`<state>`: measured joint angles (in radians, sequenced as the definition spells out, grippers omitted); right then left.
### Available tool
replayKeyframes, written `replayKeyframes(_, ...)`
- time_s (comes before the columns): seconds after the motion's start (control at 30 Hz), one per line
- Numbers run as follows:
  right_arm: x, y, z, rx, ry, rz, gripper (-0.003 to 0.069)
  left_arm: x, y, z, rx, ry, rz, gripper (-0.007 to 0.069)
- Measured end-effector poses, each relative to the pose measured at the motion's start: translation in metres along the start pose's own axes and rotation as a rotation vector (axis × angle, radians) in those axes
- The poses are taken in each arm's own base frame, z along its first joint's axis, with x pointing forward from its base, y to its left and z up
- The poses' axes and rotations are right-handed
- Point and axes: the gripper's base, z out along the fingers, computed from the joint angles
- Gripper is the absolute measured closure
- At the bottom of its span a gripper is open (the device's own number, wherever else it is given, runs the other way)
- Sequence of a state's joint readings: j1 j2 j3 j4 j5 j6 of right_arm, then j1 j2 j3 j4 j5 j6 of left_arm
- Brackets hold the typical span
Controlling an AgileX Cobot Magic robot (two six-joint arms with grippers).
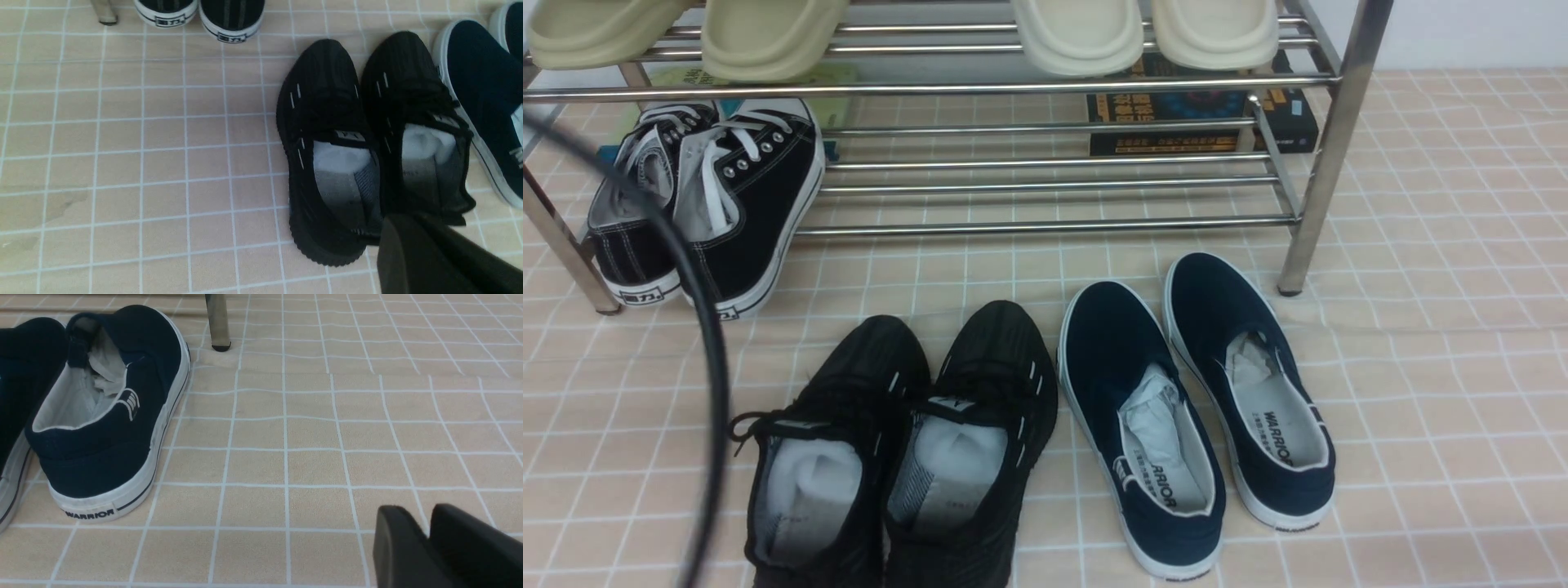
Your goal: Take the shoes off the shelf from the light coffee tablecloth by hand.
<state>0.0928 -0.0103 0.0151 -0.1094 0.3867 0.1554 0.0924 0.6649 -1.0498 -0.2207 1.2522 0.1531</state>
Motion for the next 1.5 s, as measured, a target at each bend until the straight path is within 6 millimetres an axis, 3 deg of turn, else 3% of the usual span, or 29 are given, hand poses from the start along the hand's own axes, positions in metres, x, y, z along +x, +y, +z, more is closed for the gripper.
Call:
replayKeyframes(0.13, 0.0, 0.0, 0.0, -0.002, 0.0, 0.005, 0.0515, 0.028, -0.005, 0.017, 0.065, -0.027, 0.119, 0.0623)
replayKeyframes(0.3, 0.0, 0.002, 0.0, -0.024, 0.004, 0.057, 0.0511, 0.046, -0.006, 0.035, 0.103, -0.041, 0.149, 0.0623)
replayKeyframes(1.17, 0.0, 0.002, 0.0, -0.023, 0.004, 0.053, 0.0487, 0.046, -0.009, 0.038, 0.134, -0.059, 0.152, 0.062)
replayKeyframes(1.5, 0.0, 0.0, 0.0, -0.001, 0.001, -0.001, 0.0473, 0.051, -0.015, 0.037, 0.188, -0.032, 0.32, 0.062)
